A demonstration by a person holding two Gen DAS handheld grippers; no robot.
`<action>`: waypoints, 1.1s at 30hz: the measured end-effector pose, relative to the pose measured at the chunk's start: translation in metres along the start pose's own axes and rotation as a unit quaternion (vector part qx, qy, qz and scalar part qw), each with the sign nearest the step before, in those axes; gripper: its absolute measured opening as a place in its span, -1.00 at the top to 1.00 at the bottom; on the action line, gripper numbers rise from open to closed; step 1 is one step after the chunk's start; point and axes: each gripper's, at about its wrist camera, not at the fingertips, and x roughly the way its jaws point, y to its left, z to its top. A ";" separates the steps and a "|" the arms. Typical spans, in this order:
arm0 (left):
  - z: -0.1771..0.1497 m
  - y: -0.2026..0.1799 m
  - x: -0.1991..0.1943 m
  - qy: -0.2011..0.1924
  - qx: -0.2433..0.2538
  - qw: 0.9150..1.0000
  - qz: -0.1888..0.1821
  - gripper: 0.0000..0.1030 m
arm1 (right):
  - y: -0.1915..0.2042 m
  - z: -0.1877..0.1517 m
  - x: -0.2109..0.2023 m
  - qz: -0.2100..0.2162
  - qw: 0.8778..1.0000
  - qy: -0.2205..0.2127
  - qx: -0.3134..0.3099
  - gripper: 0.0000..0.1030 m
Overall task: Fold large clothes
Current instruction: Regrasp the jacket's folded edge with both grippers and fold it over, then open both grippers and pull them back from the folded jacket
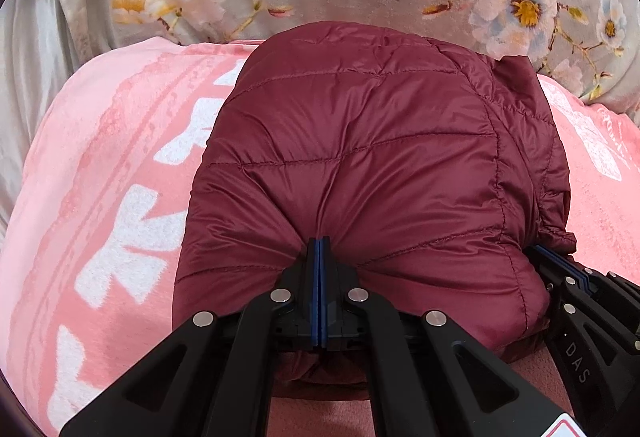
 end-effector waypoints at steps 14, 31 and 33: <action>-0.002 -0.009 0.000 -0.002 0.020 0.999 0.026 1.00 | 0.006 -0.001 0.003 -0.013 1.000 0.008 -0.011 0.98; -0.001 -0.008 -0.005 -0.010 0.018 0.999 0.030 1.00 | 0.014 0.002 0.001 -0.035 0.999 0.023 -0.027 0.98; -0.003 -0.006 -0.011 -0.017 0.011 0.999 0.028 0.92 | 0.006 0.003 -0.005 -0.017 1.000 0.017 -0.010 0.95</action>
